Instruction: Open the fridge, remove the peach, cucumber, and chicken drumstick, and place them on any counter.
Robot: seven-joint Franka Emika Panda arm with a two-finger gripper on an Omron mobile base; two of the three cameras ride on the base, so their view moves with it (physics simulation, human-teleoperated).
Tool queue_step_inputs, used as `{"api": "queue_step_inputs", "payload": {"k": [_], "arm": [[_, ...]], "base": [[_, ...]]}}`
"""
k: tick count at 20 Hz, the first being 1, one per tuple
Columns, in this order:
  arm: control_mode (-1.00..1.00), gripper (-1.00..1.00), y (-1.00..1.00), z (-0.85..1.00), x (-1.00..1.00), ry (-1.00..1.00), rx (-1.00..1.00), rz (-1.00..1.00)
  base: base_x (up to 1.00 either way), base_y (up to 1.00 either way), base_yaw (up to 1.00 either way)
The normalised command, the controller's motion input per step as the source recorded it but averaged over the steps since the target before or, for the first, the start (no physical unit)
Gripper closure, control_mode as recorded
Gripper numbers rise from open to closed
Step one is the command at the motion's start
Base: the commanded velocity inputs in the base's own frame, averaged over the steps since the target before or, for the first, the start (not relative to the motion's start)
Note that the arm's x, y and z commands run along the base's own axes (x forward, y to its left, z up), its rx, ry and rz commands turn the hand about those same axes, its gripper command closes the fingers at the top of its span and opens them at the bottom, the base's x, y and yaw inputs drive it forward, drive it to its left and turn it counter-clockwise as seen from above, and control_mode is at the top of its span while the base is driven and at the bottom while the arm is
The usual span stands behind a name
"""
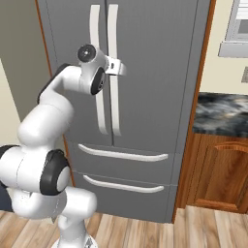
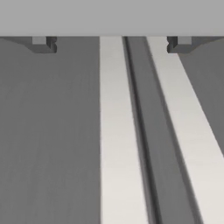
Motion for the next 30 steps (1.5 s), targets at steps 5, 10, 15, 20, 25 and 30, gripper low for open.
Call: {"api": "queue_step_inputs", "payload": {"k": [5, 10, 15, 20, 25, 30], "arm": [[-1.0, -1.0, -0.04, -0.09, 0.34, 0.0, 0.03, 0.0], [-1.0, -1.0, -0.06, -0.1, 0.38, 0.0, 0.04, 0.0], [-1.0, -1.0, -0.03, -0.16, 0.38, 0.0, 0.04, 0.0], [-1.0, -1.0, -0.05, -0.2, 0.43, 0.0, 0.05, 0.0], [-1.0, -1.0, -0.07, -0.18, 0.47, 0.0, 0.07, 0.0], [-1.0, -1.0, -0.01, -0.22, 0.54, 0.0, 0.06, 0.0]], "base": [[0.0, 0.0, 0.0], [0.0, 0.0, 0.0], [0.0, 0.0, 0.0], [0.0, 0.0, 0.0], [0.0, 0.0, 0.0], [0.0, 0.0, 0.0]]}}
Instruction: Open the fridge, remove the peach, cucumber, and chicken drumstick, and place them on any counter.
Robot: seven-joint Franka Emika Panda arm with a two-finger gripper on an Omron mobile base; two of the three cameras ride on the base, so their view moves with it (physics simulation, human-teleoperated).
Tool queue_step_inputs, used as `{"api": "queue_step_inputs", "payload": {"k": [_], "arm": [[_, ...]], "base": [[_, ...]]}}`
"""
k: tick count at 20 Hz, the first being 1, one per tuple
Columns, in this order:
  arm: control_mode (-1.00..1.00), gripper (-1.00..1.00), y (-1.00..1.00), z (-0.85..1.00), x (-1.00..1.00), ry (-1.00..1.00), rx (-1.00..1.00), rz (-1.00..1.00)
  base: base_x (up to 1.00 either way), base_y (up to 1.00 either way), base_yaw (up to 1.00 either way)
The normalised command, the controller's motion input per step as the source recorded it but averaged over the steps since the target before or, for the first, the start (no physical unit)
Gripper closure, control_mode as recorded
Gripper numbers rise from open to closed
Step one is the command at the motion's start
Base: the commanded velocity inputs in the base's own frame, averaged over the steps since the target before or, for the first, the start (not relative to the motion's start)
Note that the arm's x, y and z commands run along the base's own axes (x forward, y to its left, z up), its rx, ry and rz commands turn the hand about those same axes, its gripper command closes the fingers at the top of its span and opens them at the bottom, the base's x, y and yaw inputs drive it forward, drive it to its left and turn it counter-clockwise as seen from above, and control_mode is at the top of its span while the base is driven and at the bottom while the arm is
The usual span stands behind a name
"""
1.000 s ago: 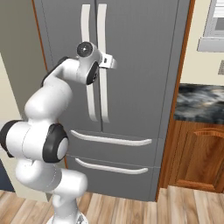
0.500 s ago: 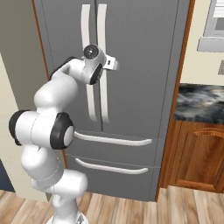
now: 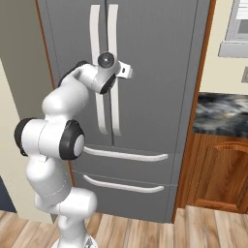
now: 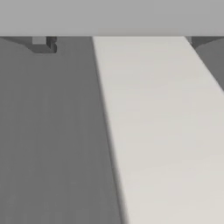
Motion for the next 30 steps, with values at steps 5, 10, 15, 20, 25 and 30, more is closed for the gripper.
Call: {"api": "queue_step_inputs", "payload": {"k": [5, 10, 15, 20, 25, 30], "arm": [[-1.0, 1.0, 0.0, -0.25, 0.45, 0.0, 0.01, 0.0], [-1.0, 1.0, 0.0, 0.0, 0.02, 0.0, 0.0, 0.0], [-1.0, 1.0, 0.0, 0.0, -0.17, 0.0, 0.0, -0.02], [-1.0, 1.0, -0.24, 0.0, -0.96, 0.0, 0.0, -0.18], [-1.0, 1.0, -0.52, -0.11, -1.0, 0.0, -0.01, -0.16], [-1.0, 1.0, -0.66, -0.24, -1.0, -0.03, 0.0, -0.11]], "base": [[0.0, 0.0, 0.0], [0.0, 0.0, 0.0], [0.0, 0.0, 0.0], [0.0, 0.0, 0.0], [0.0, 0.0, 0.0], [0.0, 0.0, 0.0]]}}
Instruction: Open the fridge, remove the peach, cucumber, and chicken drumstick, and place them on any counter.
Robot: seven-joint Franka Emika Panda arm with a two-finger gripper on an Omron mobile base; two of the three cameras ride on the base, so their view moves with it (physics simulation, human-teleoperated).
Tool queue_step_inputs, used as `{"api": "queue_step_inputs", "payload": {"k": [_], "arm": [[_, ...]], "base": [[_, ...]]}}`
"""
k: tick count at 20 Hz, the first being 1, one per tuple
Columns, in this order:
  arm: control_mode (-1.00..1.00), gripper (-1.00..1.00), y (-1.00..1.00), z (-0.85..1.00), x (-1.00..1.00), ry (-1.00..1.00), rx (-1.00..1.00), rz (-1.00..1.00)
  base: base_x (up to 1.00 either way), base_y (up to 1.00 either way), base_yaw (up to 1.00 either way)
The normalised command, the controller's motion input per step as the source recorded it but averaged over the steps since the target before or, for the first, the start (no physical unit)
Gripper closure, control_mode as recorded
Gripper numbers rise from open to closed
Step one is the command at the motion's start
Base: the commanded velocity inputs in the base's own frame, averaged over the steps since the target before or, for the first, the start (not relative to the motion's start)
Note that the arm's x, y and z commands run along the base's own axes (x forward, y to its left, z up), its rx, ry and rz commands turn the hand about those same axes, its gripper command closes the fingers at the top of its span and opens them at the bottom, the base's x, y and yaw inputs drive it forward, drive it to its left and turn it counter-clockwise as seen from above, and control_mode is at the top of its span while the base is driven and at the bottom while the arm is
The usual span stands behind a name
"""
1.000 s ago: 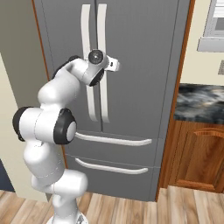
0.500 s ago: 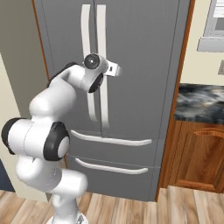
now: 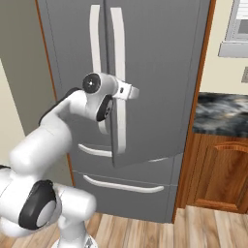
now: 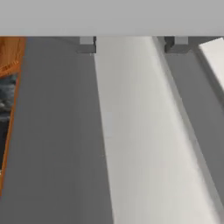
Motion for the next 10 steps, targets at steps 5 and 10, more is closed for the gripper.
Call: {"api": "queue_step_inputs", "payload": {"k": [5, 10], "arm": [[-1.0, 1.0, -0.66, -0.23, -1.0, -0.02, 0.0, -0.07], [-1.0, 1.0, -0.46, -0.01, -1.0, 0.0, 0.0, -0.07]], "base": [[0.0, 0.0, 0.0], [0.0, 0.0, 0.0]]}}
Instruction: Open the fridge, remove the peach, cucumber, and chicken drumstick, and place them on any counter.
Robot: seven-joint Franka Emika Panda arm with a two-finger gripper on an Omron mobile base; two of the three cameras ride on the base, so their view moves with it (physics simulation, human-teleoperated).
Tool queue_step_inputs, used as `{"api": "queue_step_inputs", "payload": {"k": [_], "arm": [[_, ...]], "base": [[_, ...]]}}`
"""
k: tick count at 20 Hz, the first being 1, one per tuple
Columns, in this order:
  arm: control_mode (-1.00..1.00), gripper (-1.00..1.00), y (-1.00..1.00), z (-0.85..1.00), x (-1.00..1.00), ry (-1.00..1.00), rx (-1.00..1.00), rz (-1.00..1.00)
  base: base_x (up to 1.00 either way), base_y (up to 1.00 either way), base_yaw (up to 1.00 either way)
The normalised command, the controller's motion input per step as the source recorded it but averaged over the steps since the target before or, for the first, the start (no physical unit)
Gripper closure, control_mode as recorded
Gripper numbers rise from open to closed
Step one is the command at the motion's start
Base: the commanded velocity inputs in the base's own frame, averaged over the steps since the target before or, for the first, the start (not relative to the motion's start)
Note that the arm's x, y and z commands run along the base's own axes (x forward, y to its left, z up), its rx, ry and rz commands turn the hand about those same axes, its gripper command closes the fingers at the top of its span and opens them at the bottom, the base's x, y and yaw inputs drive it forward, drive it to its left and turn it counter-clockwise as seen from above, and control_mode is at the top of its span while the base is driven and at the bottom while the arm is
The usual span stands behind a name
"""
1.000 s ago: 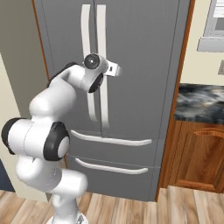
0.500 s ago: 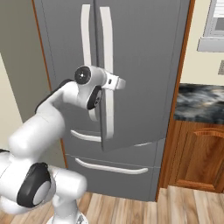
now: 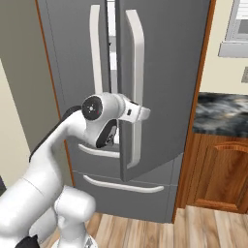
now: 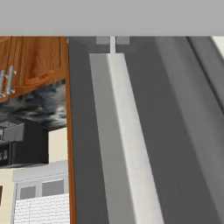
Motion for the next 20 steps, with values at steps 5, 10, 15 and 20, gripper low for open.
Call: {"api": "queue_step_inputs", "payload": {"k": [5, 10, 15, 20], "arm": [[-1.0, 1.0, -0.08, 0.13, -1.0, 0.0, 0.0, -0.06], [-1.0, 1.0, 0.0, 0.19, -1.0, 0.0, -0.09, -0.11], [-1.0, 1.0, 0.21, 0.37, -0.48, 0.1, -0.13, -0.13], [-1.0, 1.0, 0.58, 0.52, -0.11, 0.17, -0.21, -0.13]], "base": [[0.0, 0.0, 0.0], [0.0, 0.0, 0.0], [0.0, 0.0, 0.0], [0.0, 0.0, 0.0]]}}
